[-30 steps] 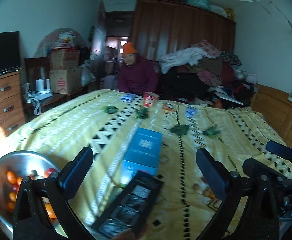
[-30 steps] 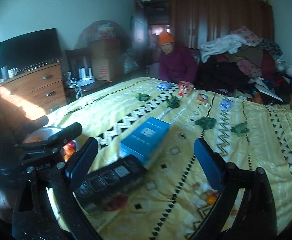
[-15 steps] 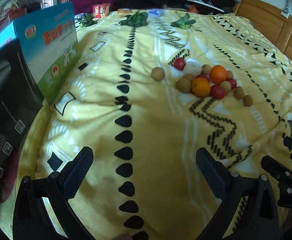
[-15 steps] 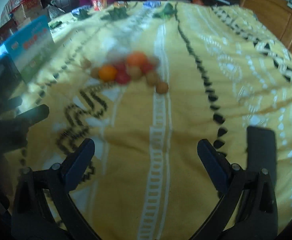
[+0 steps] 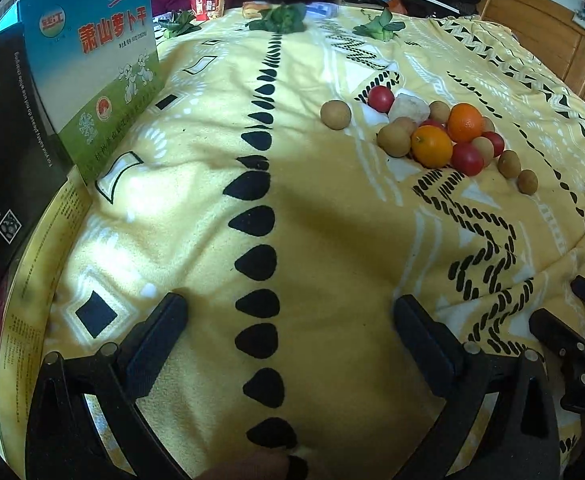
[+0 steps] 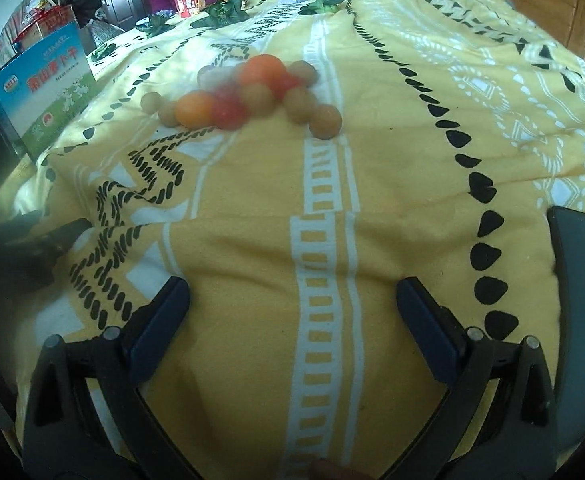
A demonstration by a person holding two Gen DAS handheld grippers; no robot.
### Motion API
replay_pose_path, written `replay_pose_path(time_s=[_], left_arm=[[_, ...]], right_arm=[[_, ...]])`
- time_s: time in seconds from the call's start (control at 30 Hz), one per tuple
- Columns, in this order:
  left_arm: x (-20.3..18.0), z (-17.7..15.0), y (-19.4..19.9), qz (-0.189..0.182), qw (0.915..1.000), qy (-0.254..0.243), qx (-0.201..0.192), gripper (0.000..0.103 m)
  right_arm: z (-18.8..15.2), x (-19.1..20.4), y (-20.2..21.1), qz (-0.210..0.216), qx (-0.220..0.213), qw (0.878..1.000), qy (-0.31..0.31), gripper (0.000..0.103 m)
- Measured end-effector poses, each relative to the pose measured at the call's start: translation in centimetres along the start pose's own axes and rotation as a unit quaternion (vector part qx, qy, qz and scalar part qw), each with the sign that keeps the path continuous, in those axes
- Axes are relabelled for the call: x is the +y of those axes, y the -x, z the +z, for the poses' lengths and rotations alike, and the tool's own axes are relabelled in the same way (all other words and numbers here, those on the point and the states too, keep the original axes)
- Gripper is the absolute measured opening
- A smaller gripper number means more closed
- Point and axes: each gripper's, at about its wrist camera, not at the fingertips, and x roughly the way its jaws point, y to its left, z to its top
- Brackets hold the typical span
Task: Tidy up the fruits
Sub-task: 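Move both open tools back over the fruit pile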
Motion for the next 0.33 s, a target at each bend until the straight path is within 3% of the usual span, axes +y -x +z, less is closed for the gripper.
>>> replay_pose_path(time_s=[0.33], left_arm=[[0.06, -0.02, -0.21, -0.002, 1.0, 0.001, -0.006, 0.103]], right_arm=[[0.09, 0.08, -0.22, -0.001, -0.003, 1.0, 0.003, 0.103]])
